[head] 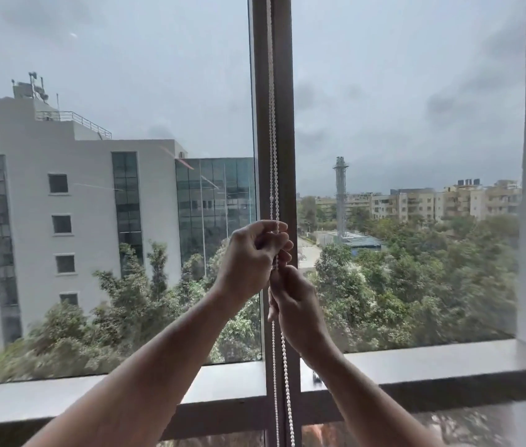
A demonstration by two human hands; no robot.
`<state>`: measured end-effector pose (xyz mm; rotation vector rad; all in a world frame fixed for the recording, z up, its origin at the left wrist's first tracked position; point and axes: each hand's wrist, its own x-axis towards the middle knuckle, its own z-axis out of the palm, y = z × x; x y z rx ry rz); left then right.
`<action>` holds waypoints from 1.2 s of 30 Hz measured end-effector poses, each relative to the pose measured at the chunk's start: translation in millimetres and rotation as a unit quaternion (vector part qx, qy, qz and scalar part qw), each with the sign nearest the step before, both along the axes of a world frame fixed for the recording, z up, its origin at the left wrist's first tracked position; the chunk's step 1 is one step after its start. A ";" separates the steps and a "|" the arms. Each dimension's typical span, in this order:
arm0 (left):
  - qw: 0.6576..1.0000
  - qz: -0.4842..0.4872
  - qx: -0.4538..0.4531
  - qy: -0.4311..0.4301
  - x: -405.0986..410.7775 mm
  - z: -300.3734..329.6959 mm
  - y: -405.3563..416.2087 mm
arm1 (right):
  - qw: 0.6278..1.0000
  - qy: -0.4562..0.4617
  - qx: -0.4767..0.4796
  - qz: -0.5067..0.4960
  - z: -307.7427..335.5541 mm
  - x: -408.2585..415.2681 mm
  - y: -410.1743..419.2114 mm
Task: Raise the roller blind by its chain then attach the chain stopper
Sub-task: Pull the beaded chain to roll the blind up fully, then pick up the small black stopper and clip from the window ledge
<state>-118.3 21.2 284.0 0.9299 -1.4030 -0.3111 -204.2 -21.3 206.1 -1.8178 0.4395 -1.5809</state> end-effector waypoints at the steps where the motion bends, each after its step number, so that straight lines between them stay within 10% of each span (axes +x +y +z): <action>1: 1.000 -0.006 0.010 0.000 2.1 -12.3 -3.9 | 1.000 0.010 0.005 -0.011 -13.2 -1.1 -3.7; 24: 0.985 0.025 0.148 0.083 13.1 -231.6 -34.7 | 0.971 0.215 0.099 -0.030 -213.3 -44.1 -66.5; 36: 0.964 0.043 0.210 0.158 1.3 -297.3 -21.0 | 0.908 0.153 0.297 -0.253 -242.2 -66.4 -177.2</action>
